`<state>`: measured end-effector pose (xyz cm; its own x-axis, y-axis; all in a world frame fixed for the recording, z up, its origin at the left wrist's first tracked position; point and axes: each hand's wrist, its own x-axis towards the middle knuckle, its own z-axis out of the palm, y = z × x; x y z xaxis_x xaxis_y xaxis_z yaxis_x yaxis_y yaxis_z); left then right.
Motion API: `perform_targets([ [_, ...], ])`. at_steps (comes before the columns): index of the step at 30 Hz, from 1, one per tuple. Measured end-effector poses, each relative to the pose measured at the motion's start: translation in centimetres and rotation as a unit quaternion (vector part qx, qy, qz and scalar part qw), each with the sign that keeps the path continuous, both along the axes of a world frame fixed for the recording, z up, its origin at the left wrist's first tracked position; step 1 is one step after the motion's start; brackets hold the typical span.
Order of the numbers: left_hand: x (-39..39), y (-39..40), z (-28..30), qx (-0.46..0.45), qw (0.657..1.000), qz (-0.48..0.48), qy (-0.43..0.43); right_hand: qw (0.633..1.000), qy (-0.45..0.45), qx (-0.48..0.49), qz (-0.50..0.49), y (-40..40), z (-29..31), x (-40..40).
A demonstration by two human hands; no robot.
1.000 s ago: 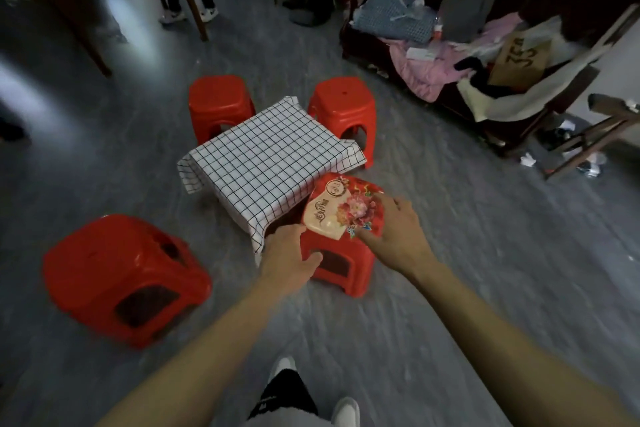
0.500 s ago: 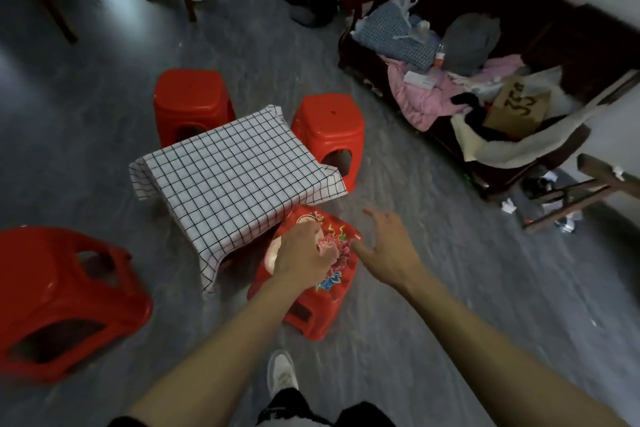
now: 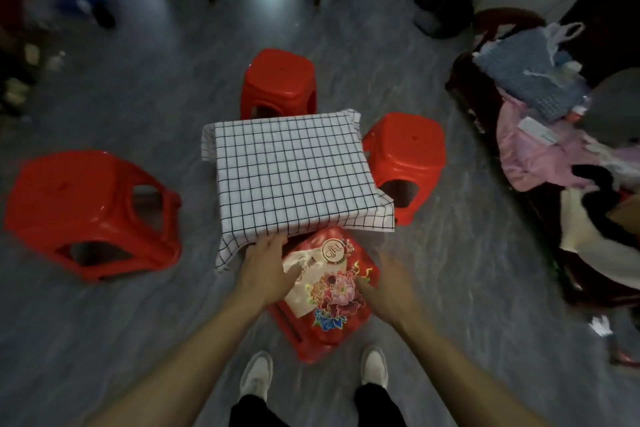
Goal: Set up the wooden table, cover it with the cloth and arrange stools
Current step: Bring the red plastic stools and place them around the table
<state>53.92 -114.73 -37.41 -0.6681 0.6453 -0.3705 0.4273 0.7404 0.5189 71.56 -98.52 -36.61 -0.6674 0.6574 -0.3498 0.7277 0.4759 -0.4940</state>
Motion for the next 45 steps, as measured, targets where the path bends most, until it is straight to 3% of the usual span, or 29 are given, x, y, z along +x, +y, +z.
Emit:
perform_targets([
  [7, 4.3, 2.1, -4.3, 0.005, 0.981, 0.192, -0.019, 0.99, 0.001, -0.008, 0.141, 8.7, -6.9, -0.9],
  [10, 6.6, 3.2, -5.9, 0.003, 0.973, 0.232, -0.021, 0.986, -0.009, 0.009, 0.165, 10.9, -8.4, -0.8],
  [17, 9.1, 3.5, -16.8, -0.059, 0.978, 0.192, -0.052, 0.982, -0.047, -0.003, 0.185, 13.5, -17.6, 0.5],
  [27, 9.0, 4.9, -29.7, -0.125, 0.963, 0.233, -0.044, 0.98, -0.068, -0.018, 0.184, 13.2, -28.6, -1.4],
  [30, 9.2, 5.3, -32.1, -0.102, 0.955, 0.27, -0.064, 0.981, -0.076, -0.013, 0.178, 13.4, -30.3, -2.6],
  [33, 10.3, 5.8, -33.5, -0.038, 0.942, 0.32, -0.088, 0.979, -0.089, -0.045, 0.18, 13.7, -32.1, -3.1],
  [39, 10.7, 5.9, -33.7, -0.001, 0.933, 0.354, -0.058, 0.978, -0.086, -0.026, 0.189, 13.7, -33.2, -2.3],
  [45, 7.1, 6.2, -33.3, -0.02, 0.959, 0.277, -0.049, 0.987, -0.091, -0.07, 0.109, 11.4, -32.3, 0.2],
])
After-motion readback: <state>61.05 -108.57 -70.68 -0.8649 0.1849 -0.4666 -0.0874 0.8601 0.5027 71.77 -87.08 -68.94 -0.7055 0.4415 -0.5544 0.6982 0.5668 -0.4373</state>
